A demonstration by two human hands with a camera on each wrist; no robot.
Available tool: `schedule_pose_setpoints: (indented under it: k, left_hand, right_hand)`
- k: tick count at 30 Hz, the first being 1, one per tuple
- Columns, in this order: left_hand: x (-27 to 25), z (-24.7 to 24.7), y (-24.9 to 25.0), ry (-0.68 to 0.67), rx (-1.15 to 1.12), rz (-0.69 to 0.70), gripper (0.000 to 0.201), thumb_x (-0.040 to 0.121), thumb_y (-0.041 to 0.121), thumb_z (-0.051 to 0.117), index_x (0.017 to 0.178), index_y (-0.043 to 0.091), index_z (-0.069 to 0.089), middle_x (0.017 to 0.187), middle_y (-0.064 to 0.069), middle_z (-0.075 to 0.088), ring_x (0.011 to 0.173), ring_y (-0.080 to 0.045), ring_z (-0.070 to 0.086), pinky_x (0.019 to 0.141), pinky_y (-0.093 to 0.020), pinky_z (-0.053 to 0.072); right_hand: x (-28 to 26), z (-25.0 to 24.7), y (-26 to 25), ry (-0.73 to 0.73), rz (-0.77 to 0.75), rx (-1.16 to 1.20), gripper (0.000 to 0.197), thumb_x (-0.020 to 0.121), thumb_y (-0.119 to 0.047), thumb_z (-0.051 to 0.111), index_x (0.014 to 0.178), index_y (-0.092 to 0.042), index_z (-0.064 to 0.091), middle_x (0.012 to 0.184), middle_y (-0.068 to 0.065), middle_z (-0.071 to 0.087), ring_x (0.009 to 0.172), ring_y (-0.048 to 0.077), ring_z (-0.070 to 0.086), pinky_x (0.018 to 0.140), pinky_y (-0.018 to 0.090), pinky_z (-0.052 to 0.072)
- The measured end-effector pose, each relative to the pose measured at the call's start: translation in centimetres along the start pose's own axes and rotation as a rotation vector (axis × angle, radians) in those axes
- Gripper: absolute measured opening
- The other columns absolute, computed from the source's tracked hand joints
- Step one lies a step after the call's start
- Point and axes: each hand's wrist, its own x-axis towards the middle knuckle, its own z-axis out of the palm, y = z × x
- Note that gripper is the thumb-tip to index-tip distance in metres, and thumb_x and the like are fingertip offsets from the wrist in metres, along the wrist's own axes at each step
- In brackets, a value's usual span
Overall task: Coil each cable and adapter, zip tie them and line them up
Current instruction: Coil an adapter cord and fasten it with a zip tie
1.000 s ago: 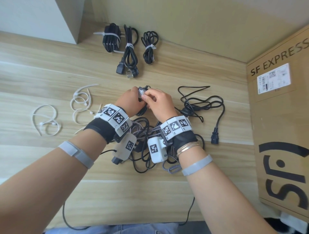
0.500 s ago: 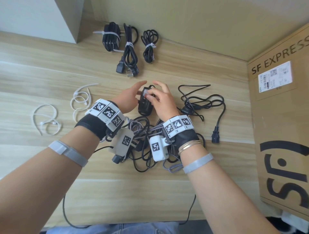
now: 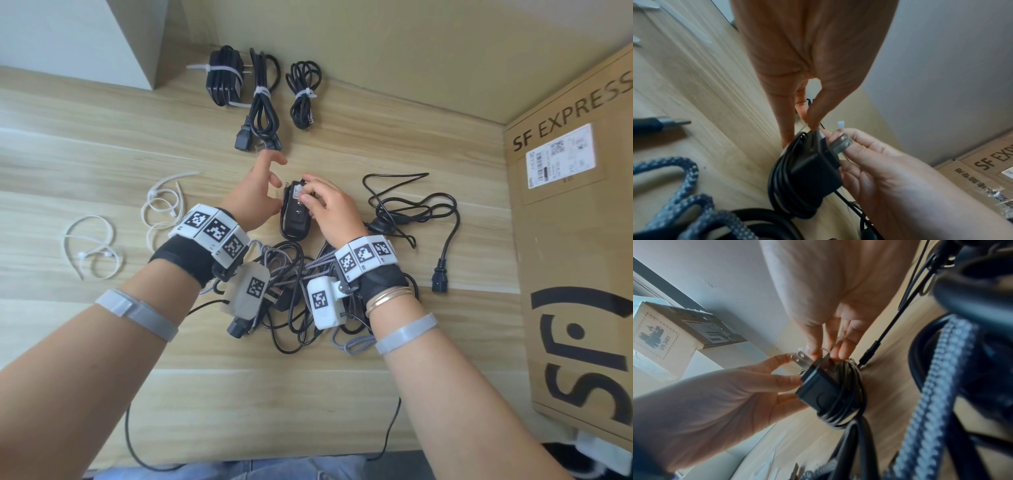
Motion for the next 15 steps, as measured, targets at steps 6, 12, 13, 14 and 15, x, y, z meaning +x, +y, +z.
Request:
schedule_pose_setpoints:
  k: [6, 12, 13, 14, 15]
  left_hand:
    - [-0.02, -0.05, -0.12, -0.012, 0.018, 0.038, 0.011, 0.084, 0.008, 0.064, 0.084, 0.016, 0.057, 0.075, 0.008, 0.055, 0.072, -0.019, 0.054, 0.078, -0.037, 0.049]
    - [-0.06, 0.25, -0.16, 0.012, -0.029, 0.039, 0.011, 0.085, 0.008, 0.063, 0.081, 0.015, 0.056, 0.076, 0.003, 0.057, 0.071, -0.025, 0.059, 0.077, -0.040, 0.052]
    - [-0.02, 0.28, -0.18, 0.011, -0.031, 0.036, 0.012, 0.085, 0.007, 0.063, 0.079, 0.015, 0.056, 0.077, 0.003, 0.057, 0.070, -0.025, 0.058, 0.077, -0.040, 0.053]
    - [0.04, 0.32, -0.20, 0.009, -0.041, 0.026, 0.016, 0.085, 0.006, 0.062, 0.074, 0.016, 0.054, 0.076, 0.004, 0.056, 0.068, -0.023, 0.057, 0.077, -0.041, 0.053]
    - [0.12, 0.33, -0.18, 0.007, -0.057, 0.007, 0.021, 0.086, 0.005, 0.061, 0.070, 0.017, 0.052, 0.075, 0.006, 0.056, 0.066, -0.020, 0.055, 0.076, -0.040, 0.054]
  right_hand:
    - [-0.17, -0.21, -0.10, -0.004, 0.010, 0.012, 0.015, 0.094, -0.019, 0.053, 0.084, -0.011, 0.062, 0.136, 0.003, 0.053, 0.096, 0.007, 0.050, 0.096, 0.042, 0.046]
    - [-0.42, -0.30, -0.45, -0.020, -0.018, -0.020, 0.019, 0.097, -0.021, 0.048, 0.089, -0.010, 0.061, 0.139, 0.004, 0.051, 0.086, 0.002, 0.046, 0.096, 0.036, 0.045]
    - [-0.46, -0.31, -0.55, -0.024, -0.022, -0.031, 0.019, 0.097, -0.021, 0.047, 0.091, -0.009, 0.060, 0.139, 0.003, 0.050, 0.088, 0.002, 0.046, 0.095, 0.034, 0.045]
    - [-0.49, -0.34, -0.60, -0.029, -0.027, -0.045, 0.020, 0.098, -0.022, 0.047, 0.092, -0.009, 0.060, 0.140, 0.003, 0.050, 0.090, 0.004, 0.046, 0.095, 0.033, 0.044]
    - [-0.51, -0.35, -0.66, -0.036, -0.031, -0.059, 0.020, 0.098, -0.023, 0.046, 0.093, -0.010, 0.060, 0.140, 0.003, 0.049, 0.093, 0.005, 0.046, 0.095, 0.032, 0.044]
